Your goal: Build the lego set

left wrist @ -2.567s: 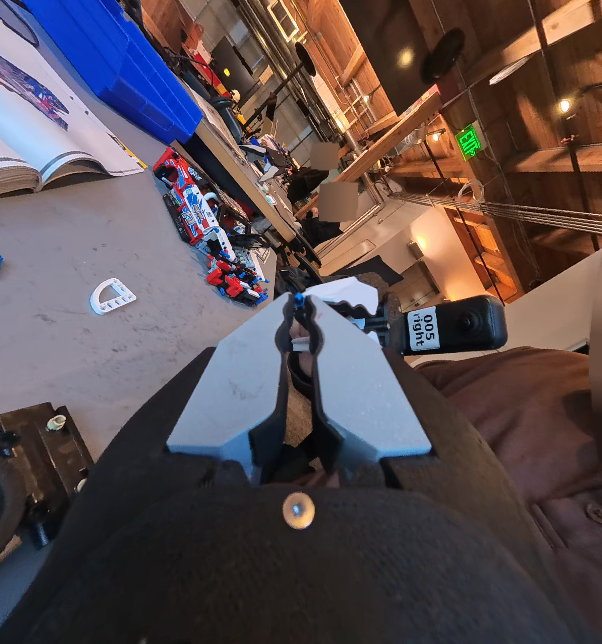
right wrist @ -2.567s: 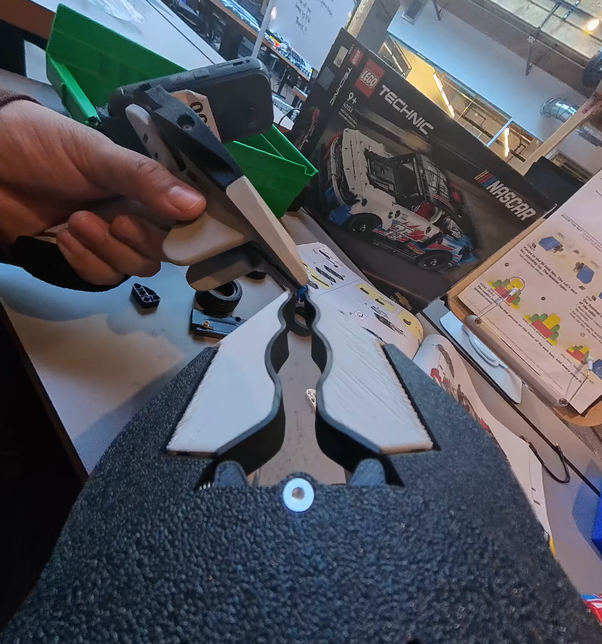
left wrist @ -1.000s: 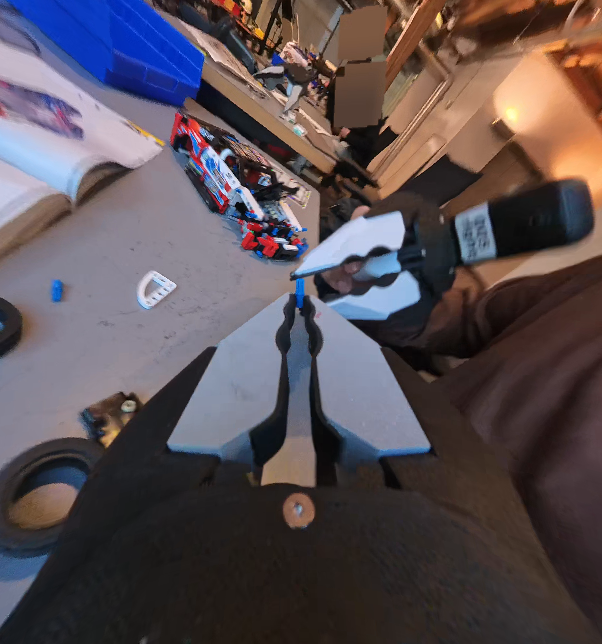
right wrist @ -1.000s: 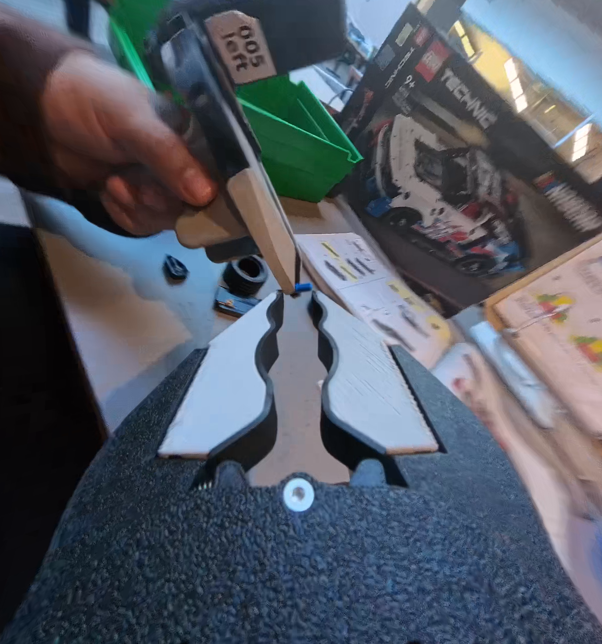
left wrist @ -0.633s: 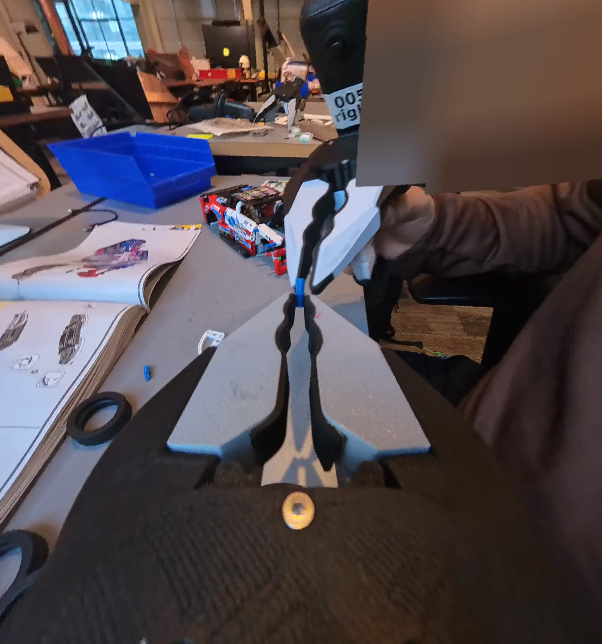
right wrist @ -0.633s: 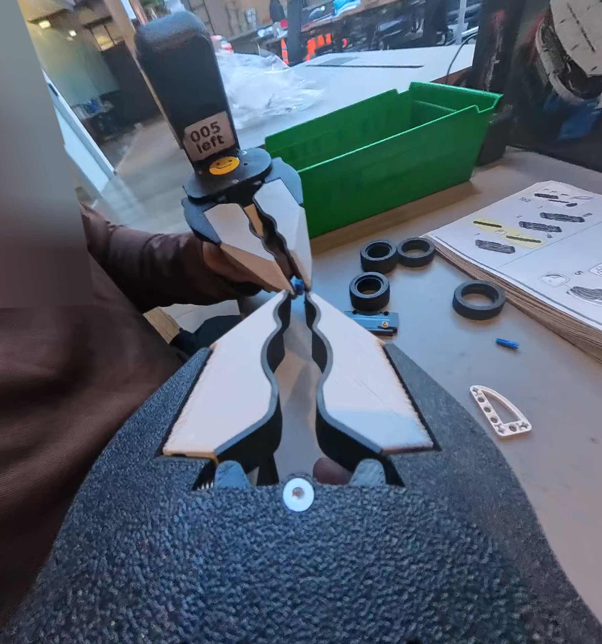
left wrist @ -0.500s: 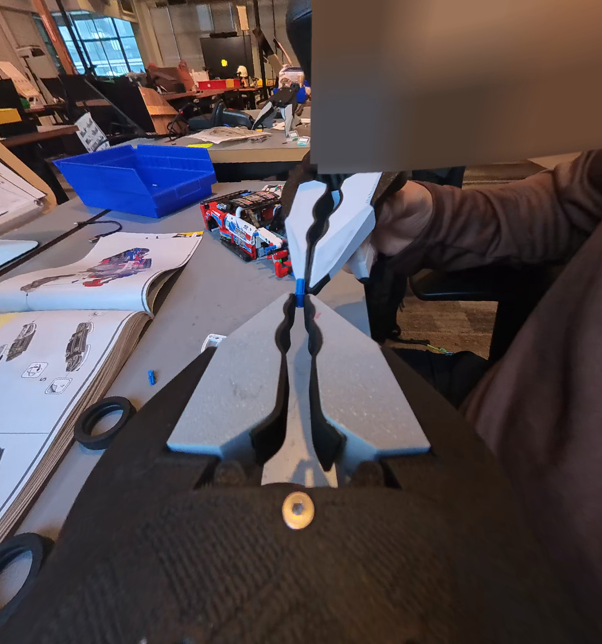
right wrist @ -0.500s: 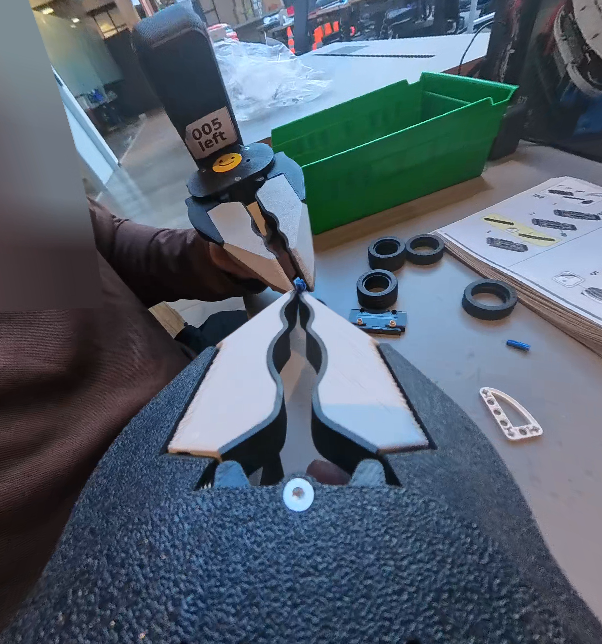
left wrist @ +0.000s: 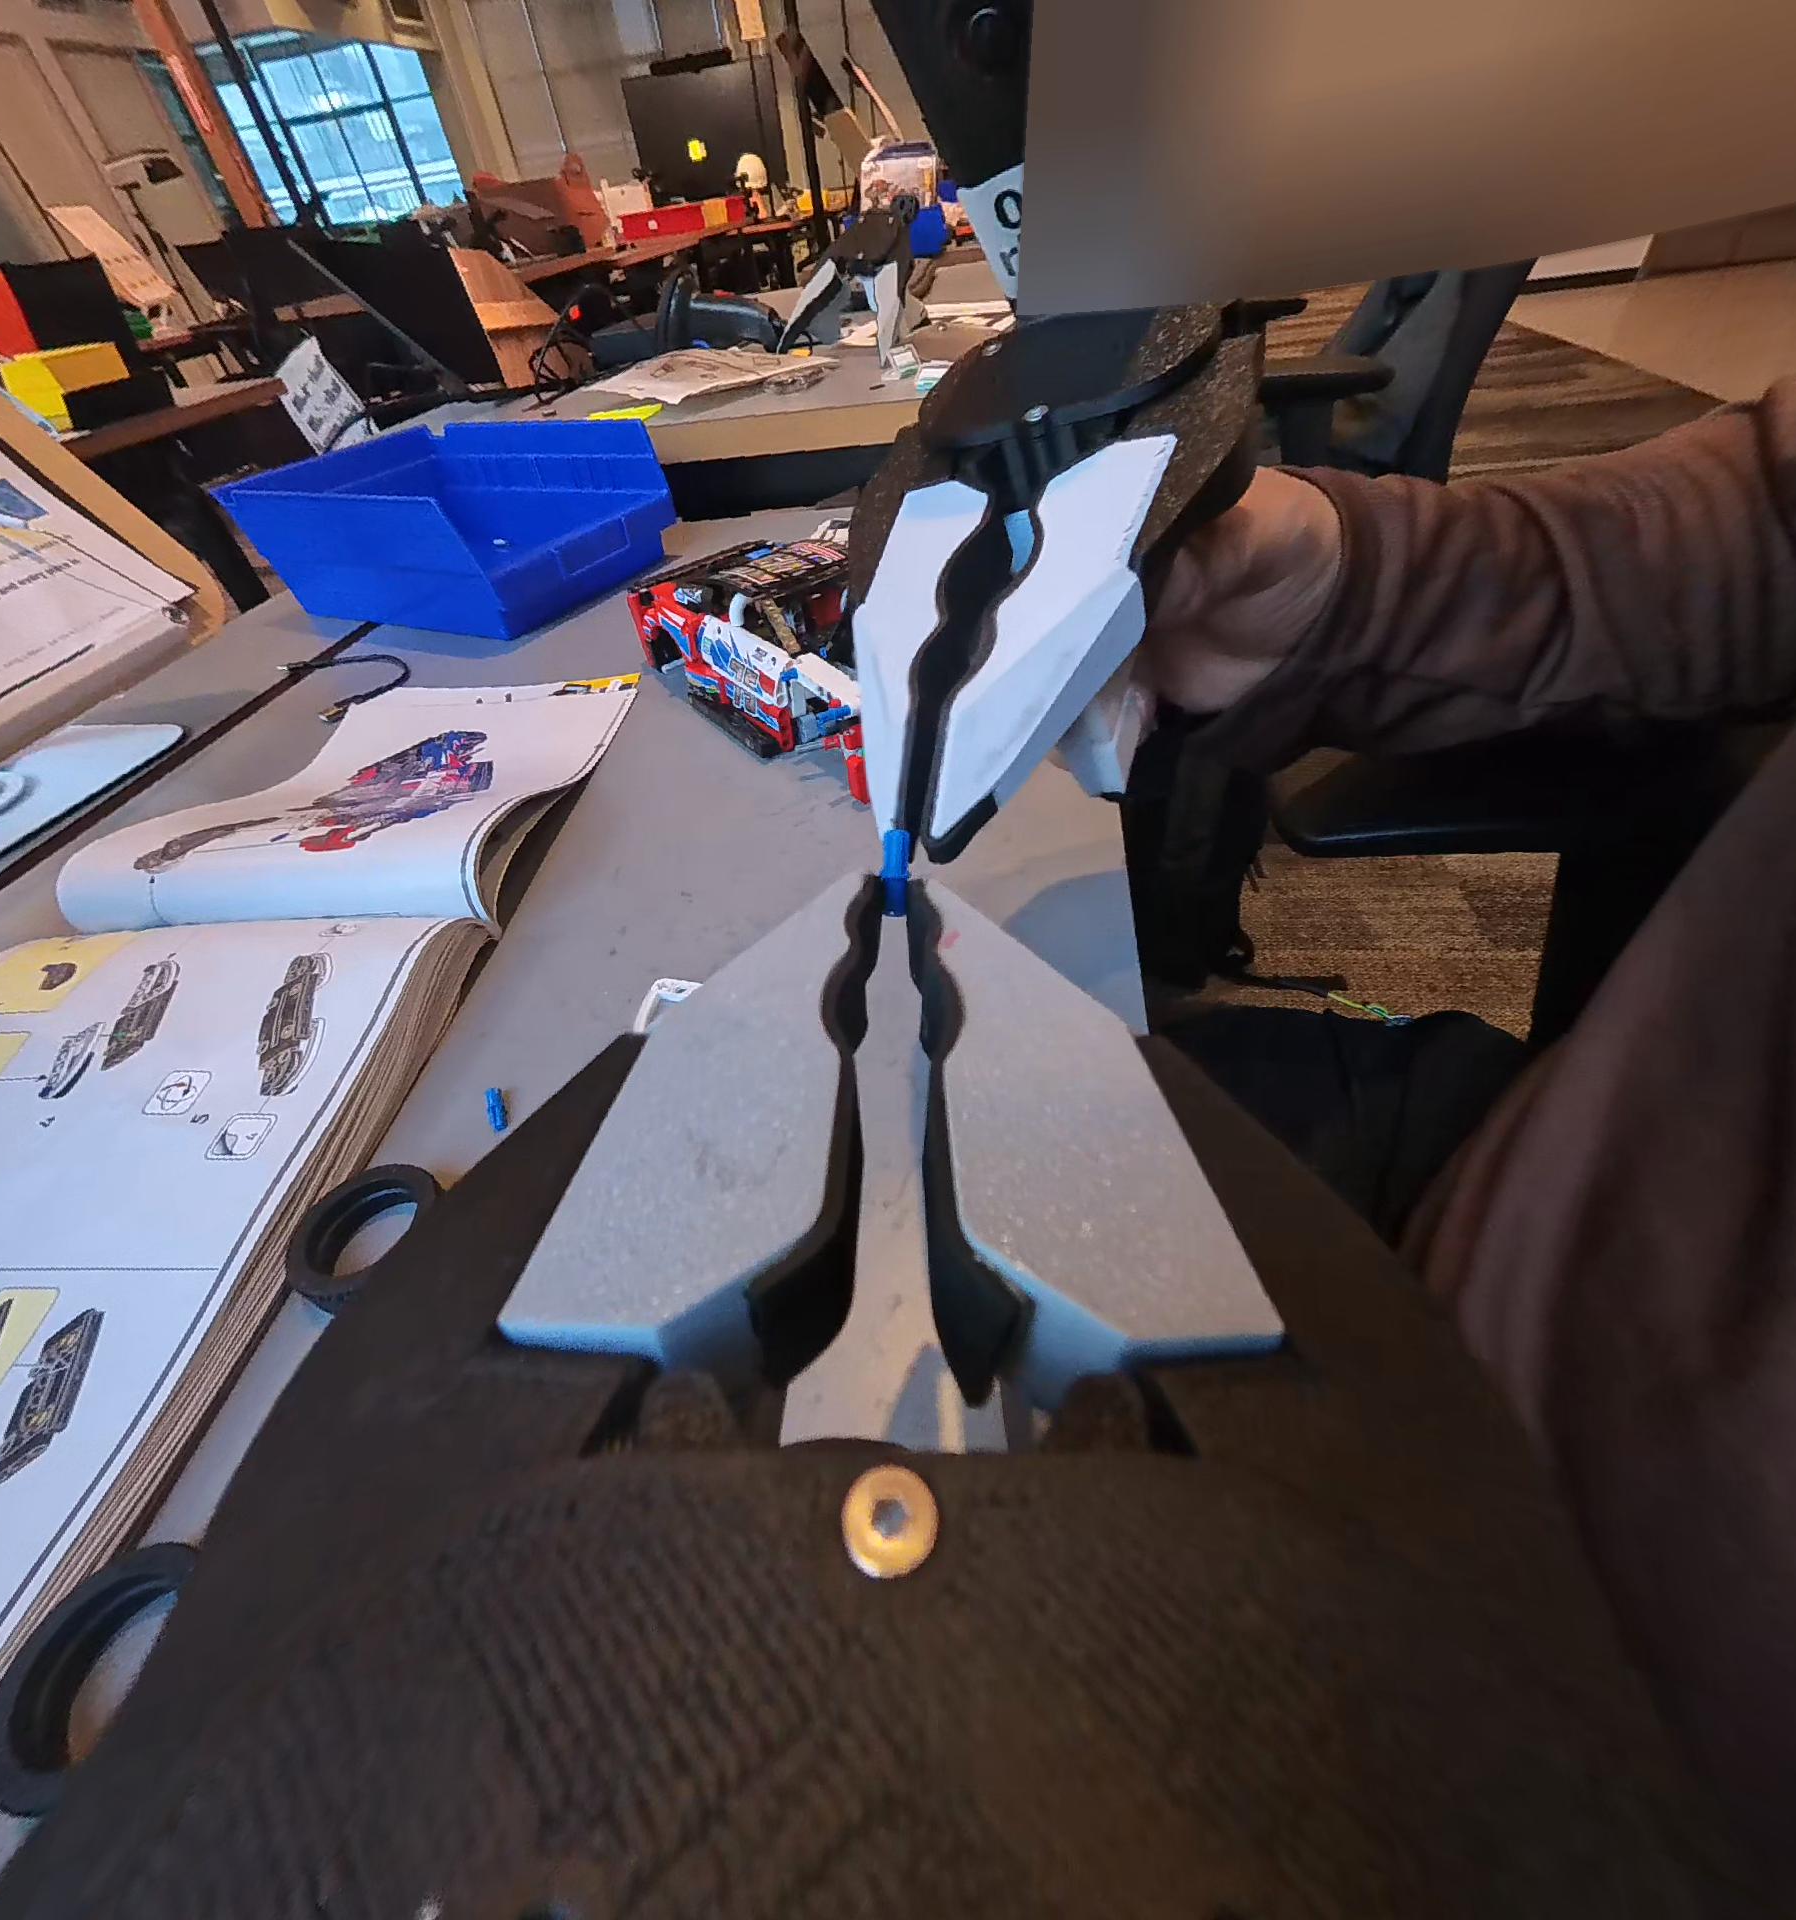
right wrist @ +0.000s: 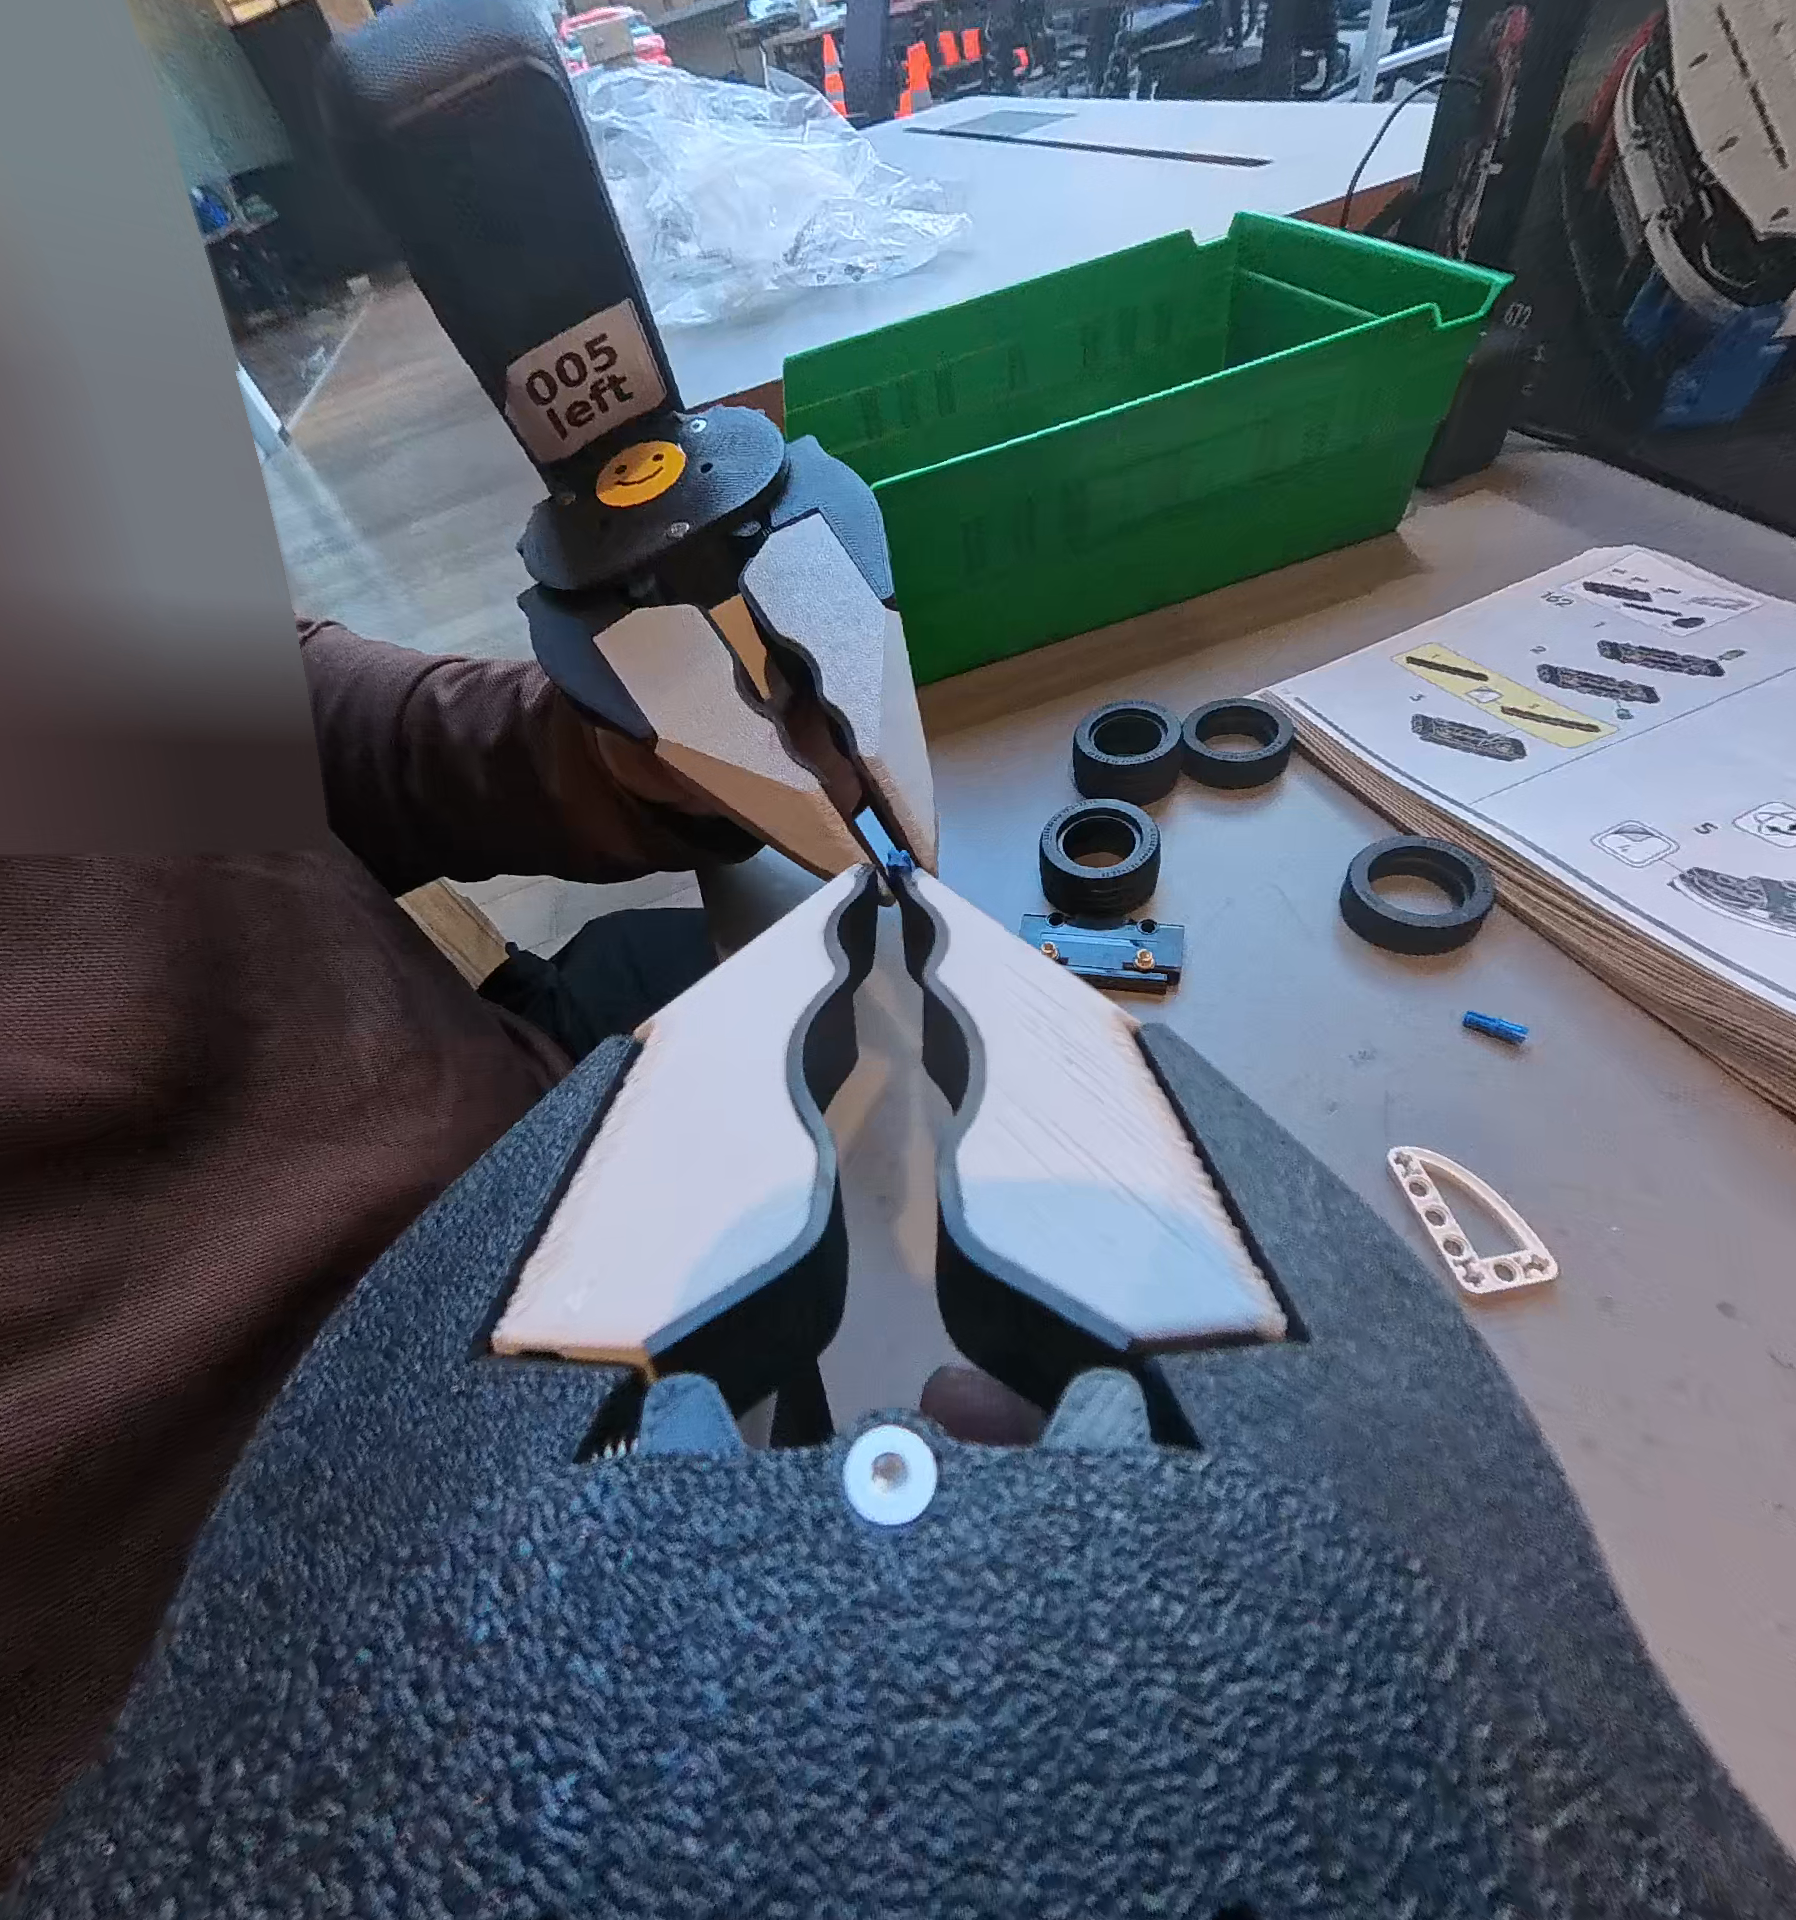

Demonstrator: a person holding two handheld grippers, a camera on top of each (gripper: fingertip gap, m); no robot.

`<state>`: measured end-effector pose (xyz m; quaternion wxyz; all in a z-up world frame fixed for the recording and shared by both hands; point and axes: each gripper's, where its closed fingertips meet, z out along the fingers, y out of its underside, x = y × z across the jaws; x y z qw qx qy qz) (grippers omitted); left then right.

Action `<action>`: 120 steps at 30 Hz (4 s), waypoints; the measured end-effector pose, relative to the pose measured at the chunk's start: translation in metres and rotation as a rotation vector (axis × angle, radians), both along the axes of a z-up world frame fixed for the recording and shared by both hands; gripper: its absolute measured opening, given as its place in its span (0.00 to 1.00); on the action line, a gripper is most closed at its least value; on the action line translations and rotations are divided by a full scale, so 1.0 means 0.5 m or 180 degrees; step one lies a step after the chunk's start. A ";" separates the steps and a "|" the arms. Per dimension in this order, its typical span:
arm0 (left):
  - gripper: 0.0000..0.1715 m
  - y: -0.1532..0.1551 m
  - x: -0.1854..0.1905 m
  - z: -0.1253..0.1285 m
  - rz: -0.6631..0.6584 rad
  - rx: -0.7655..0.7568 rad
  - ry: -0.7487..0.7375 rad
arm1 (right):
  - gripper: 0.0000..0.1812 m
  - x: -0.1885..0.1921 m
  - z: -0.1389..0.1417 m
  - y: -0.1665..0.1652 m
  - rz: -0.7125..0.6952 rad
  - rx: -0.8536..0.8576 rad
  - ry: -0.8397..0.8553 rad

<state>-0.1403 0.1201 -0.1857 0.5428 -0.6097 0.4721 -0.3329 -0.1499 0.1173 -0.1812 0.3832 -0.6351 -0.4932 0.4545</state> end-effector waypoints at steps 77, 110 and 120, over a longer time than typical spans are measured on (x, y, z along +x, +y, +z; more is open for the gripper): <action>0.05 -0.002 0.065 -0.233 -0.0021 -0.0908 0.1577 | 0.01 0.111 -0.206 0.018 0.0101 0.0419 -0.1671; 0.06 -0.043 0.117 -0.238 -0.0428 -0.1078 0.1662 | 0.02 0.173 -0.212 0.001 -0.0135 0.0395 -0.1913; 0.16 -0.017 0.114 -0.209 -0.0379 -0.0856 0.1552 | 0.02 0.165 -0.202 -0.023 -0.0098 0.0288 -0.1644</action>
